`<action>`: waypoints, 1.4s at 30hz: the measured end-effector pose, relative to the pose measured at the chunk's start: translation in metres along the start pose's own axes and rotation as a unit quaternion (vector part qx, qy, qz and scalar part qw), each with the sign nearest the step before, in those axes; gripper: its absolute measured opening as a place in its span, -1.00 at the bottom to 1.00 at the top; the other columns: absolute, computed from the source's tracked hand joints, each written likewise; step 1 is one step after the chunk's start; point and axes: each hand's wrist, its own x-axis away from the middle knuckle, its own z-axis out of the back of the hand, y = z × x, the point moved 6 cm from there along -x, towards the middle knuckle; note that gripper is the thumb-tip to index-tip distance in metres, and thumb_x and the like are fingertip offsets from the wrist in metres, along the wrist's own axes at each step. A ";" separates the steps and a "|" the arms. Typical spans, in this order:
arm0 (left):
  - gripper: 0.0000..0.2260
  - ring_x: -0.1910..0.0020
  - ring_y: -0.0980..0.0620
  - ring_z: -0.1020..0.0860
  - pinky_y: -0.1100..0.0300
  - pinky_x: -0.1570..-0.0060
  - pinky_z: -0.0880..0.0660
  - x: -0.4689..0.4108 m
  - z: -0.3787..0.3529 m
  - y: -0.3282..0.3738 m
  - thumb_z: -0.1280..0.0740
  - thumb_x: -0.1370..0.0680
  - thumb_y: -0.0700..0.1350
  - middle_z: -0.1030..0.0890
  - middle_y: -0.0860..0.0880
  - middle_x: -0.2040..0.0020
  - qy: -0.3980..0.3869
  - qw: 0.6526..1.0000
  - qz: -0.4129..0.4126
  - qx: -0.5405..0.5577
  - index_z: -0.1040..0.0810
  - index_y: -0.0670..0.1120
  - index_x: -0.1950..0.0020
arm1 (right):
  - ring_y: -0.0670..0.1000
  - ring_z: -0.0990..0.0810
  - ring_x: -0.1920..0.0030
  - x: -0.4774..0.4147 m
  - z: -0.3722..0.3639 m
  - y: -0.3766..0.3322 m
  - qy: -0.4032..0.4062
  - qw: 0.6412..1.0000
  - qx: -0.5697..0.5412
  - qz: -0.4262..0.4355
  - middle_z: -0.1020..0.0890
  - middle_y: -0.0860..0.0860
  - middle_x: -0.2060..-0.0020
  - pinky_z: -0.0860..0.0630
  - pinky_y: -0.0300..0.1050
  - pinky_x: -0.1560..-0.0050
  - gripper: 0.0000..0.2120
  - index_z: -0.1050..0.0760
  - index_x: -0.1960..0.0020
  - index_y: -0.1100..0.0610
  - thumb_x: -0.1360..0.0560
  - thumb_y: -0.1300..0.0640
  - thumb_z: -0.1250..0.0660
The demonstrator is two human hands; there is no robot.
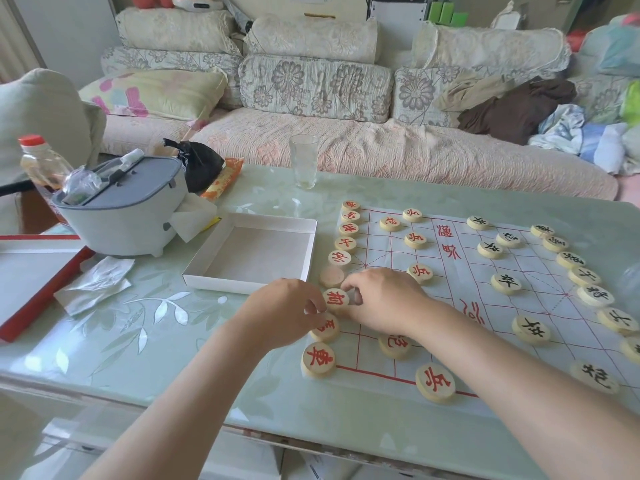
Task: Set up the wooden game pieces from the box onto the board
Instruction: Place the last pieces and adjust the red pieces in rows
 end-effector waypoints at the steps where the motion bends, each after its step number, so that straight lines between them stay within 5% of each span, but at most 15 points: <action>1: -0.87 0.16 0.19 -0.52 0.30 0.17 -0.48 0.000 0.000 0.001 -0.37 -0.50 0.03 -0.64 0.20 0.07 0.001 1.000 0.000 0.000 -0.61 0.14 -0.03 | -0.02 -0.56 -0.07 0.000 0.000 0.001 0.001 1.000 -0.006 -0.006 -0.61 -0.12 -0.02 -0.44 -0.07 0.03 -0.57 -0.52 -0.18 -0.15 -0.46 -0.38 -0.26; 12: -0.73 0.00 0.10 -0.51 0.16 0.04 -0.51 0.003 0.002 0.006 -0.34 -0.51 0.05 -0.56 0.15 0.00 0.007 1.000 -0.025 -0.017 -0.53 0.19 -0.21 | -0.03 -0.57 -0.04 -0.005 -0.001 0.010 0.004 0.996 -0.071 -0.048 -0.60 -0.18 0.01 -0.46 -0.08 0.06 -0.50 -0.51 -0.18 -0.18 -0.40 -0.47 -0.24; 16: -0.77 -0.04 0.09 -0.48 0.14 0.07 -0.50 0.000 0.008 0.010 -0.33 -0.52 0.05 -0.52 0.14 0.01 0.054 0.998 -0.037 -0.025 -0.56 0.17 -0.18 | -0.02 -0.57 -0.11 -0.016 0.018 0.006 0.063 0.997 -0.049 -0.004 -0.58 -0.17 -0.09 -0.47 -0.08 0.00 -0.75 -0.53 -0.23 -0.14 -0.57 -0.11 -0.28; 19: -0.78 -0.10 0.09 -0.40 0.17 0.09 -0.44 -0.005 0.016 0.012 -0.31 -0.53 0.08 -0.49 0.12 -0.05 0.109 0.992 -0.046 -0.042 -0.54 0.19 -0.17 | -0.02 -0.52 -0.24 -0.029 0.017 -0.007 0.038 0.996 -0.036 0.070 -0.49 -0.19 -0.29 -0.47 -0.04 -0.13 -0.64 -0.48 -0.35 -0.14 -0.58 0.13 -0.27; 22: -0.74 -0.16 0.05 -0.33 0.21 0.00 -0.37 -0.010 0.016 0.010 -0.32 -0.53 0.07 -0.46 0.10 -0.14 0.116 0.989 -0.056 -0.068 -0.53 0.16 -0.22 | -0.02 -0.50 -0.27 -0.041 0.012 -0.013 0.000 0.994 -0.015 0.111 -0.52 -0.23 -0.29 -0.48 -0.06 -0.14 -0.52 -0.45 -0.37 -0.20 -0.55 0.22 -0.26; 27: -0.69 -0.23 0.04 -0.28 0.18 -0.20 -0.28 -0.019 0.018 0.009 -0.30 -0.54 0.09 -0.44 0.11 -0.23 0.120 0.987 -0.070 -0.086 -0.51 0.16 -0.28 | -0.01 -0.52 -0.24 -0.047 0.008 -0.003 0.001 0.995 -0.020 0.101 -0.58 -0.17 -0.24 -0.49 -0.04 -0.17 -0.49 -0.43 -0.36 -0.23 -0.52 0.22 -0.29; 32: -0.70 -0.25 0.06 -0.27 0.17 -0.24 -0.23 -0.028 0.017 0.007 -0.27 -0.56 0.09 -0.44 0.15 -0.27 0.099 0.988 -0.072 -0.090 -0.52 0.15 -0.29 | -0.04 -0.53 -0.17 -0.051 0.006 0.011 0.017 0.995 -0.055 0.085 -0.53 -0.16 -0.18 -0.48 -0.05 -0.08 -0.59 -0.46 -0.33 -0.18 -0.50 -0.04 -0.41; 39: -0.69 -0.28 0.06 -0.29 0.20 -0.24 -0.19 -0.042 0.012 0.012 -0.22 -0.58 0.04 -0.44 0.21 -0.29 0.080 0.986 -0.092 -0.110 -0.50 0.20 -0.31 | -0.03 -0.51 -0.22 -0.042 0.000 0.013 0.041 0.993 -0.048 0.095 -0.54 -0.19 -0.18 -0.47 -0.07 -0.09 -0.59 -0.49 -0.32 -0.15 -0.50 0.12 -0.37; 42: -0.71 -0.24 0.08 -0.32 0.22 -0.22 -0.18 -0.047 0.007 0.012 -0.21 -0.57 0.02 -0.48 0.24 -0.25 0.072 0.985 -0.100 -0.121 -0.53 0.20 -0.27 | 0.00 -0.51 -0.23 -0.042 0.000 0.015 0.046 0.995 -0.035 0.085 -0.51 -0.16 -0.23 -0.46 -0.07 -0.06 -0.60 -0.46 -0.35 -0.15 -0.53 0.04 -0.37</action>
